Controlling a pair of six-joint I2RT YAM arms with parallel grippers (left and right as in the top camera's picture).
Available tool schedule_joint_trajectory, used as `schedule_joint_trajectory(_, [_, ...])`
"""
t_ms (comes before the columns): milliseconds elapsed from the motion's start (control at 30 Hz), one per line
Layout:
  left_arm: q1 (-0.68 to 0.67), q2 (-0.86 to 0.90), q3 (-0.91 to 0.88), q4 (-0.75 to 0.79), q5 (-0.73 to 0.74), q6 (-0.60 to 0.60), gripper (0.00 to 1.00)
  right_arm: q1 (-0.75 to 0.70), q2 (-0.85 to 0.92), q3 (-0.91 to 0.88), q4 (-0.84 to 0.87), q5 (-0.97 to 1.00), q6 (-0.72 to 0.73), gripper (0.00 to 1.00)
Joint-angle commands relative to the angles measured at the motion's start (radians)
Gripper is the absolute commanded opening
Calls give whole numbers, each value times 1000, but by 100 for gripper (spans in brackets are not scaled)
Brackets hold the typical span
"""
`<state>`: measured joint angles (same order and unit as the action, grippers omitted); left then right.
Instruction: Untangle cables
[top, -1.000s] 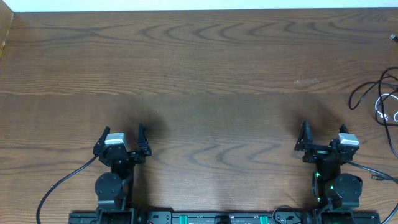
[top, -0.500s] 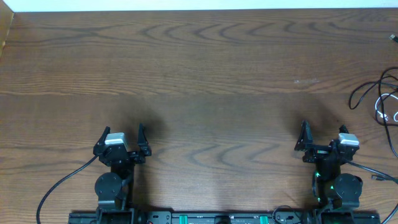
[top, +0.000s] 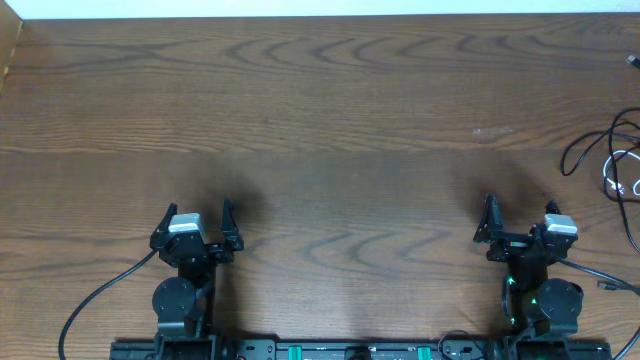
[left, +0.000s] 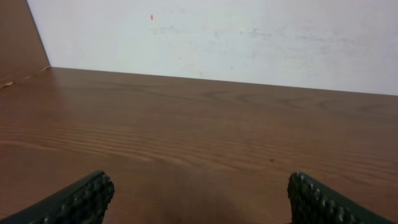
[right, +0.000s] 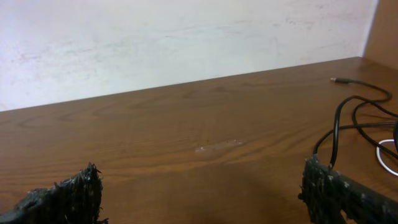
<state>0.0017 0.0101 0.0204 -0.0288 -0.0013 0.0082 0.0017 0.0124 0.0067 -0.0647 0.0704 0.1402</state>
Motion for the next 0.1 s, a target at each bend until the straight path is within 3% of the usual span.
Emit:
schedule_joint_trajectory(0, [0, -6, -16, -44, -10, 14, 91, -10, -7, -1, -6, -10, -14, 99])
schedule_joint_trajectory(67, [0, -6, -16, -45, -10, 14, 91, -10, -8, -1, -6, -10, -14, 99])
